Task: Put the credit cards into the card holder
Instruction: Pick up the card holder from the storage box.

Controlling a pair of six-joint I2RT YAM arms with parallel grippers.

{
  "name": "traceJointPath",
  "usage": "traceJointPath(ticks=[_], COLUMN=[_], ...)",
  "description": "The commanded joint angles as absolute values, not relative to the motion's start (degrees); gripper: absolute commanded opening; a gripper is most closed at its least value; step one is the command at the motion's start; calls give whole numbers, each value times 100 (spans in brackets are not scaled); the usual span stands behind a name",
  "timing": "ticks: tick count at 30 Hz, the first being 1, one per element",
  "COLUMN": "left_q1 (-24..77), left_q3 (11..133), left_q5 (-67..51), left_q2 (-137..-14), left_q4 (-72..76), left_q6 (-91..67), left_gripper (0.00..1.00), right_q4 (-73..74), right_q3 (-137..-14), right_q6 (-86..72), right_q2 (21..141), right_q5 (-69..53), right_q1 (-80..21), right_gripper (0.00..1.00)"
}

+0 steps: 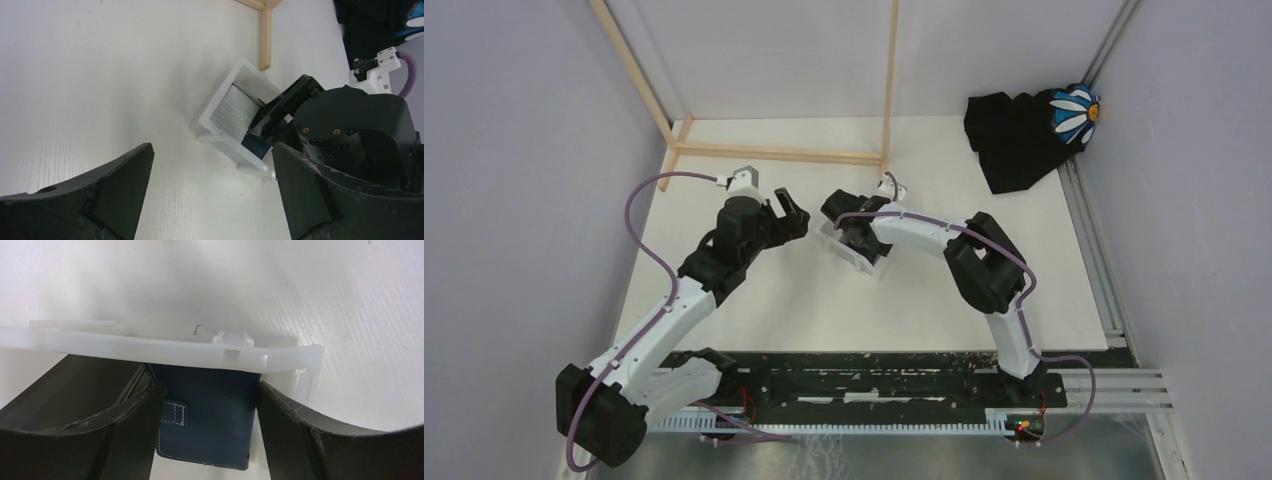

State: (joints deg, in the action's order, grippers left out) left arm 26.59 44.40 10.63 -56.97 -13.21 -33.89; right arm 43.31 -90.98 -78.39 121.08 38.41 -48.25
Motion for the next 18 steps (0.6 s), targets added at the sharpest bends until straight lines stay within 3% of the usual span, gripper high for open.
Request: traceJointPath(ticks=[1,4,8,10,12,18], left_q1=[2636,2629,2629,2641,2634,2632], left_q3=[4506,4526,4509,4504,4501,4487], left_q5=[1212,1196,1195,1178,1142,1122], left_q2=[-5713,-5792,-5889,-5938,-5990,-6049], left_q4=[-1107,-1082,-1001,-955,-920,-852], left_q6=[-3324,-3322,-3345,-3388,-3432,-3554], left_gripper=[96,96,96,96,95,95], right_q4=[4444,3787,3307,3164,3027,2911], right_q3=[-8741,-8359,-8019,-7927,-7850,-7854], right_q6=[-7630,-7265,-6869,-6665,-6459,-5872], right_q2=[12393,12171,11840,11682,11512,11085], right_q5=[3663,3626,3623,3644,3682,4013], right_q1=[-4720,-4715,-4720,-4727,-4742,-4920], right_gripper=[72,63,23,9,1,1])
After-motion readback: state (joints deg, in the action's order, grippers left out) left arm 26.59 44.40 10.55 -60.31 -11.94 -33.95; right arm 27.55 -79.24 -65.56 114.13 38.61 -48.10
